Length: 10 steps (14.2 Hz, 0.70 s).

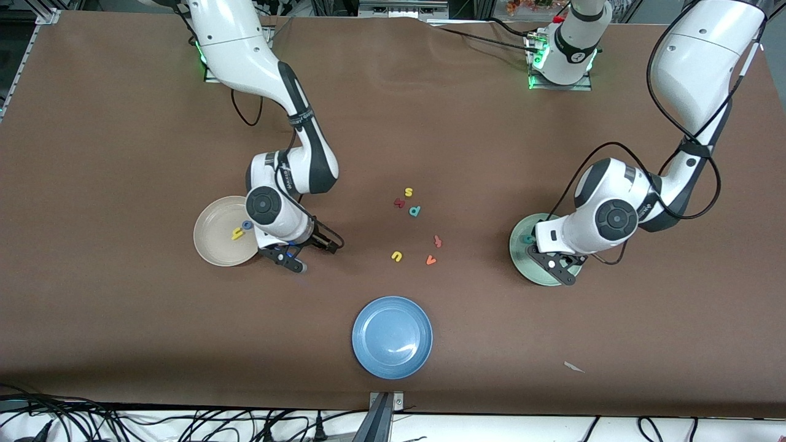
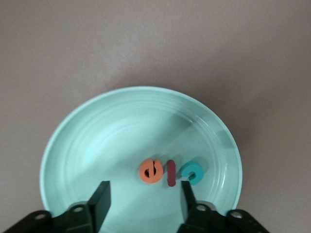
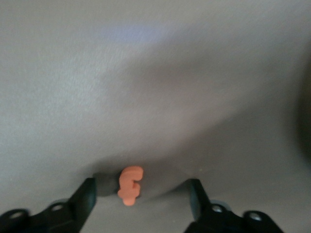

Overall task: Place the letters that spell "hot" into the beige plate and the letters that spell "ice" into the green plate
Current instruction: 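Grasp the orange f with the right gripper while the left gripper withdraws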

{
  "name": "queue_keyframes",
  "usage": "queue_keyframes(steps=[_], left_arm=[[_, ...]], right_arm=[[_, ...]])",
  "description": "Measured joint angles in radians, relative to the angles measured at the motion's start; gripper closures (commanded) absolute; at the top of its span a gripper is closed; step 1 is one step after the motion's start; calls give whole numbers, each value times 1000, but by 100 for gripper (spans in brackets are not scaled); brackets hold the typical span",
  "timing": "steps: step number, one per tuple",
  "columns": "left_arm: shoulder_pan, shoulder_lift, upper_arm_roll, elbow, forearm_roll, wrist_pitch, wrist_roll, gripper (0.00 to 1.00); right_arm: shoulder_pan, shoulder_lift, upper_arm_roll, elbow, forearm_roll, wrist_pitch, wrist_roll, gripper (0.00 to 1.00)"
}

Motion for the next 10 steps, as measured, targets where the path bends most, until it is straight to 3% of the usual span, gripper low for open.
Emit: queue_keyframes(steps=[3,6,10], left_arm=[[0,-14,-29,64,0,-93,14,0],[3,-56,-96,158,-8,-253,13,0],[6,-139,-111,248,-93,-444,13,0]], right_arm=[[2,2,0,10,0,-2,2,56],[2,2,0,21,0,-3,2,64],[2,2,0,23,0,-3,1,76]])
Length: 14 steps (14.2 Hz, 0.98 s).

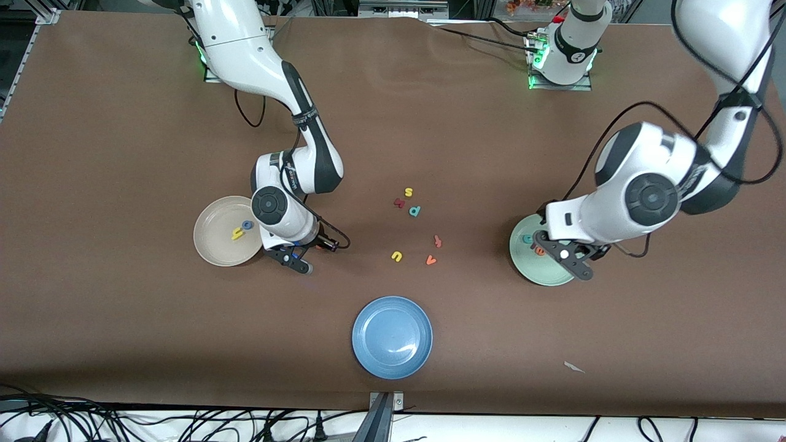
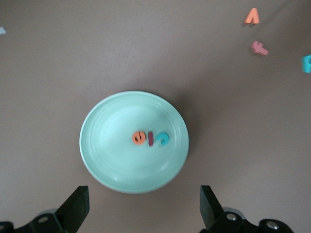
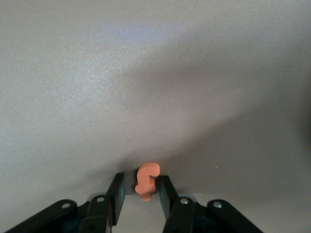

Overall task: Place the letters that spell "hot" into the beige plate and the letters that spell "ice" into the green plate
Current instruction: 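Grasp the orange f with the right gripper while the left gripper withdraws, then carry the orange f to the cream plate and open the right gripper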

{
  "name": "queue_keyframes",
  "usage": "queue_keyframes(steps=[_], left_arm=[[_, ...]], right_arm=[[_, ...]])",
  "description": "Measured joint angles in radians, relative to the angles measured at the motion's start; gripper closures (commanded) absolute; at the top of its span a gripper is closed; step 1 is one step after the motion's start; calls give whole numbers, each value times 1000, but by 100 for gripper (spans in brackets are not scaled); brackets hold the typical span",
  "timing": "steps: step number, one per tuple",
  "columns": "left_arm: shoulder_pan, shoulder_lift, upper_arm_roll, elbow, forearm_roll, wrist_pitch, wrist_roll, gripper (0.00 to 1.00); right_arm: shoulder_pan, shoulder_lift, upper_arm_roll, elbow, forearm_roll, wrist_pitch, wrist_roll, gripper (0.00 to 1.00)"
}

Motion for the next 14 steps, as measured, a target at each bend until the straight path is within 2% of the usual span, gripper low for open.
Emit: queue_keyframes(steps=[4,6,10,12,14], left_arm=[[5,-78,0,53,-14,-142,0,0],[5,-140,4,64,-68,-213,0,0],[1,-268,62,65,-121,-292,2,0],[-36,-304,134,64,-123,-300,3,0],[-118,-317,263,64,-147,-280,3,0]], right_arm=[[0,-1,0,2,0,0,0,83],[0,0,0,4,0,-1,0,83],[0,0,0,5,0,-2,0,87],[0,0,-2,13,-3,-16,-1,87],[-1,0,-19,50,-25,-85,-7,88]])
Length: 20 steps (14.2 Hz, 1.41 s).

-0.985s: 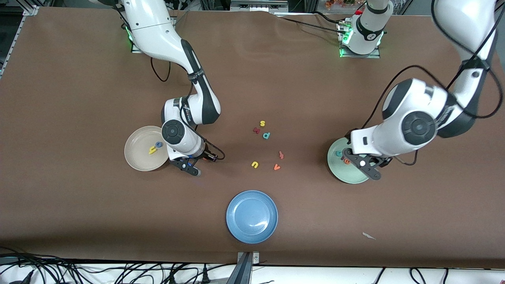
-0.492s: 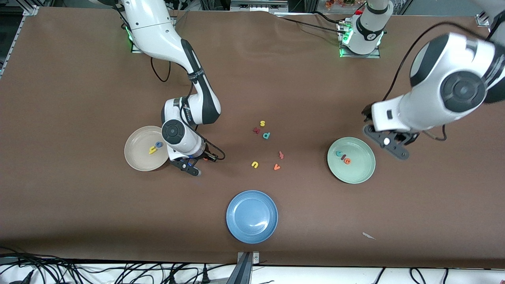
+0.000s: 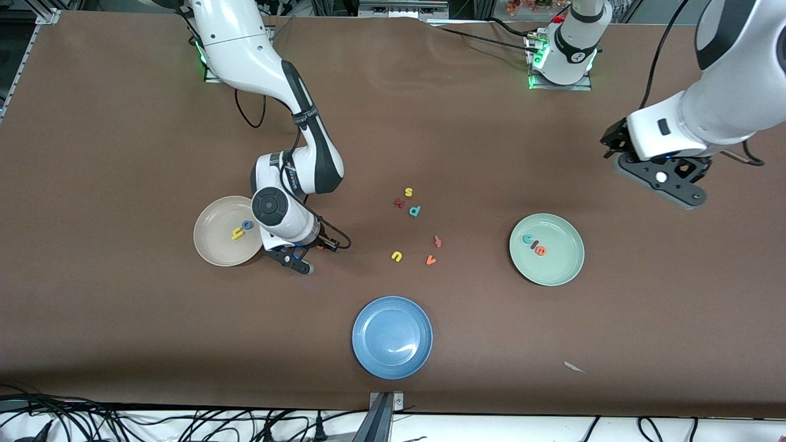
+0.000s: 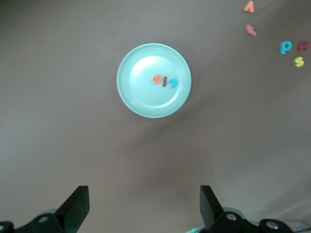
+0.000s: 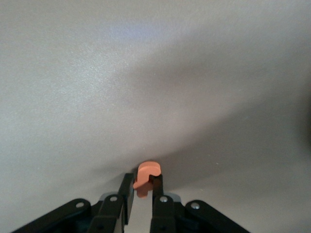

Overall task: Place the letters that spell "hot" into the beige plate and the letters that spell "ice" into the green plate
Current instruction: 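Carry the orange f to the cream plate and open the right gripper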

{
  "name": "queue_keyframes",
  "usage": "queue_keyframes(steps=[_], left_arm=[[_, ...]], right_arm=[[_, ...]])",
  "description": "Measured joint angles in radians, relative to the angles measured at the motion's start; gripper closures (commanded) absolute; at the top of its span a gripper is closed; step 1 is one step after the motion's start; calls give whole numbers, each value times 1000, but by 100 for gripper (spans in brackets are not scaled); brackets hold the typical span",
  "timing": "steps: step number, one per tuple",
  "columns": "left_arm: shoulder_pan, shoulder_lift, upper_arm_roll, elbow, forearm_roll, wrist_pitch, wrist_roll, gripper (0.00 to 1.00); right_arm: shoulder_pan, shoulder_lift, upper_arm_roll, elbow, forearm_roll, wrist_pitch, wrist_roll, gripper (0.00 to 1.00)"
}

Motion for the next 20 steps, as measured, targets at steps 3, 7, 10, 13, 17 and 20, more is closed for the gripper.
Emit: queue_keyframes(steps=[3,7,10,13,17,20], left_arm=[[-59,-2,160,-10,-96,36,-5,0],[-141,-8,269,-20,-106,42,-150,0],[-161,-33,275,-46,-106,81,-209,0],[-156,-109,289,-155,-106,104,-211,0],[-151,-182,297,-248,-106,129,-212,0],[-150,-191,298,-254,-106,138,-219,0]], right_arm=[[-1,-14,-73,62,-16,-135,-105,88],[-11,-68,-191,42,-17,-290,-361,89],[-15,-106,-250,-49,-17,-293,-528,89],[-15,-124,-287,-137,-17,-257,-655,89],[-16,-125,-337,-204,-17,-217,-780,0],[-15,-131,-355,-190,-17,-216,-791,0]])
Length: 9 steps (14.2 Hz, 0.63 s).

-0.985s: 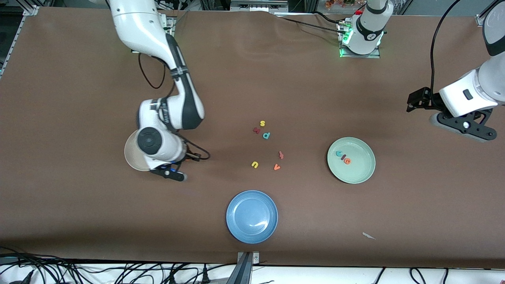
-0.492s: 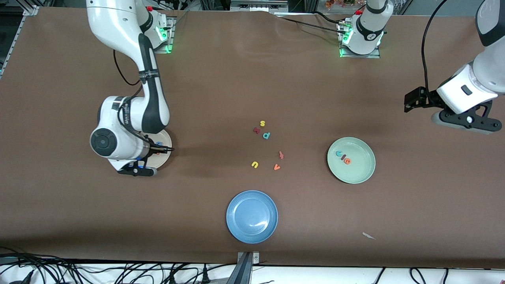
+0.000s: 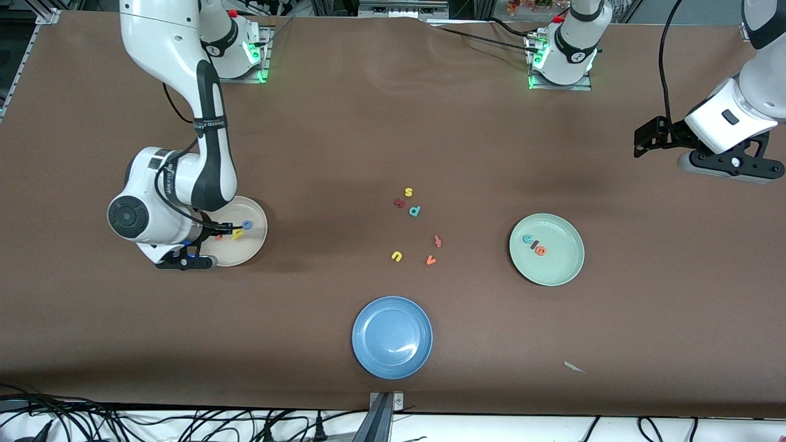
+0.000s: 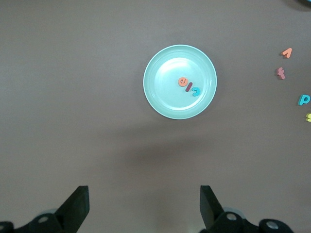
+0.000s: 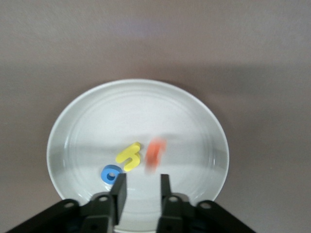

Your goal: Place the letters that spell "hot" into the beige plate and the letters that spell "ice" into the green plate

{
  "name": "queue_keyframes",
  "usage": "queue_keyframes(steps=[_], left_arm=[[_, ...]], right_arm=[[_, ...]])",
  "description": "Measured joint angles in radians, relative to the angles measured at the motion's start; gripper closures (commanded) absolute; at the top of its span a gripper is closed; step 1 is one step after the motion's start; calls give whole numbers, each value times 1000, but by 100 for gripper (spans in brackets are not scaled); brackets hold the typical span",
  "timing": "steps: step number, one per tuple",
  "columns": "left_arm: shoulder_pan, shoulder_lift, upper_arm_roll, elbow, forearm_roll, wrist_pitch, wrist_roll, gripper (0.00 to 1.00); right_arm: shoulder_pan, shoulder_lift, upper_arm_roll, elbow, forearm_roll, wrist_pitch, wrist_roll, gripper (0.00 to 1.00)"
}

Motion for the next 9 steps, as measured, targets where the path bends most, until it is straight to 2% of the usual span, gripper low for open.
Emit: queue_keyframes(steps=[5,9], left_arm=[[2,-4,0,12,0,16,0,0],[0,-6,-6,14,0,16,0,0]], right_arm=[[45,-16,7,106,0,-62,92,0],[123,-16,10,123,0,-68,240,0]])
